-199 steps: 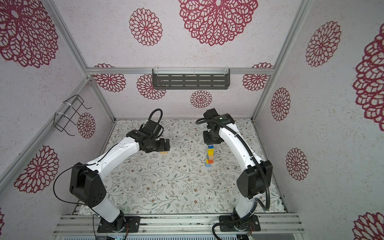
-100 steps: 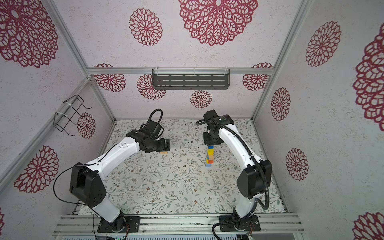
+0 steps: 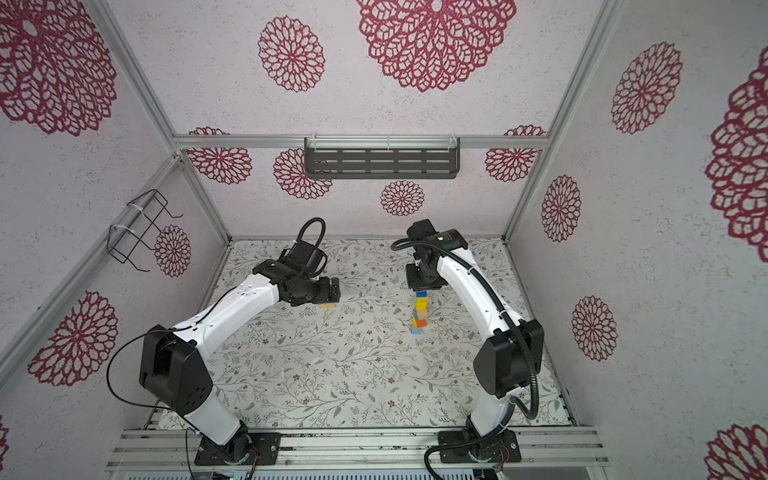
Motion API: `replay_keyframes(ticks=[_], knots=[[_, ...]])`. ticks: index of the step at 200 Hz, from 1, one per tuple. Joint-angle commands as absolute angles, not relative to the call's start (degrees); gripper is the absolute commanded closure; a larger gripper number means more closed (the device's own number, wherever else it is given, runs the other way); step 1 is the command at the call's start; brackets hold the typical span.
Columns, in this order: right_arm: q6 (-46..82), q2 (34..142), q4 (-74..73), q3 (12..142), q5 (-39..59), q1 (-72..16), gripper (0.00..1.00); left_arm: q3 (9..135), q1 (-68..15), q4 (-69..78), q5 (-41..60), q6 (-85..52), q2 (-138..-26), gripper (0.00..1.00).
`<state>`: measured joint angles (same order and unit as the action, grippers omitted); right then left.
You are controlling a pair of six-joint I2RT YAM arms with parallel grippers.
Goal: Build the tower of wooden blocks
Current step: 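Lower the purple cube onto the blue '6' cube with the right gripper, then open and draw back the right gripper while the left gripper nears the triangle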
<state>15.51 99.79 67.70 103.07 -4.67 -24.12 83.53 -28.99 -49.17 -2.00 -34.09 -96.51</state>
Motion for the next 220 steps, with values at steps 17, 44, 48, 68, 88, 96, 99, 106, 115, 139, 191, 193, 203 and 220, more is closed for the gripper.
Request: replay_keyframes(ticks=[17, 44, 48, 68, 88, 96, 99, 106, 115, 139, 191, 193, 203, 220], knots=[[14.9, 99.1, 68.0, 102.7, -4.9, -23.8, 0.67, 84.2, -29.4, -49.7, -2.3, -34.1, -96.9, 0.03], [14.7, 98.8, 67.9, 102.3, -5.0, -23.8, 0.65, 84.2, -29.4, -49.6, -2.2, -34.3, -97.0, 0.03], [14.8, 98.7, 67.9, 102.2, -5.0, -23.8, 0.64, 84.2, -29.4, -49.6, -2.1, -34.4, -97.0, 0.03], [14.7, 98.5, 67.9, 102.0, -5.2, -23.8, 0.58, 84.2, -29.4, -49.6, -2.0, -34.5, -97.1, 0.03], [14.7, 98.3, 67.8, 102.0, -5.3, -23.8, 0.55, 84.4, -29.4, -49.7, -2.1, -34.5, -97.0, 0.03], [14.7, 98.3, 67.8, 102.0, -5.4, -23.8, 0.54, 84.4, -29.4, -49.7, -2.1, -34.6, -97.0, 0.03], [14.6, 98.2, 67.8, 102.0, -5.4, -23.8, 0.54, 84.4, -29.4, -49.8, -2.1, -34.6, -97.0, 0.03], [14.6, 98.2, 67.8, 102.0, -5.4, -23.7, 0.54, 84.5, -29.4, -49.8, -2.2, -34.6, -97.0, 0.03], [14.6, 98.0, 67.8, 102.2, -5.5, -23.8, 0.53, 84.5, -29.4, -49.9, -2.3, -34.5, -97.0, 0.03], [14.5, 97.4, 67.9, 102.8, -5.9, -23.7, 0.53, 85.1, -29.4, -50.7, -3.6, -33.7, -96.9, 0.03], [14.5, 93.4, 66.8, 103.2, -7.0, -23.7, 0.52, 87.4, -28.4, -52.5, -5.5, -31.2, -98.6, 0.01], [14.4, 93.2, 66.7, 103.1, -6.9, -23.7, 0.52, 87.4, -28.4, -52.5, -5.3, -31.1, -98.8, 0.02], [14.5, 92.0, 65.9, 102.5, -7.1, -23.6, 0.52, 87.7, -27.9, -52.6, -4.6, -30.8, -99.6, 0.05], [14.4, 89.9, 64.5, 101.5, -8.0, -23.6, 0.5, 88.5, -27.1, -52.9, -4.3, -30.3, -101.2, 0.11]])
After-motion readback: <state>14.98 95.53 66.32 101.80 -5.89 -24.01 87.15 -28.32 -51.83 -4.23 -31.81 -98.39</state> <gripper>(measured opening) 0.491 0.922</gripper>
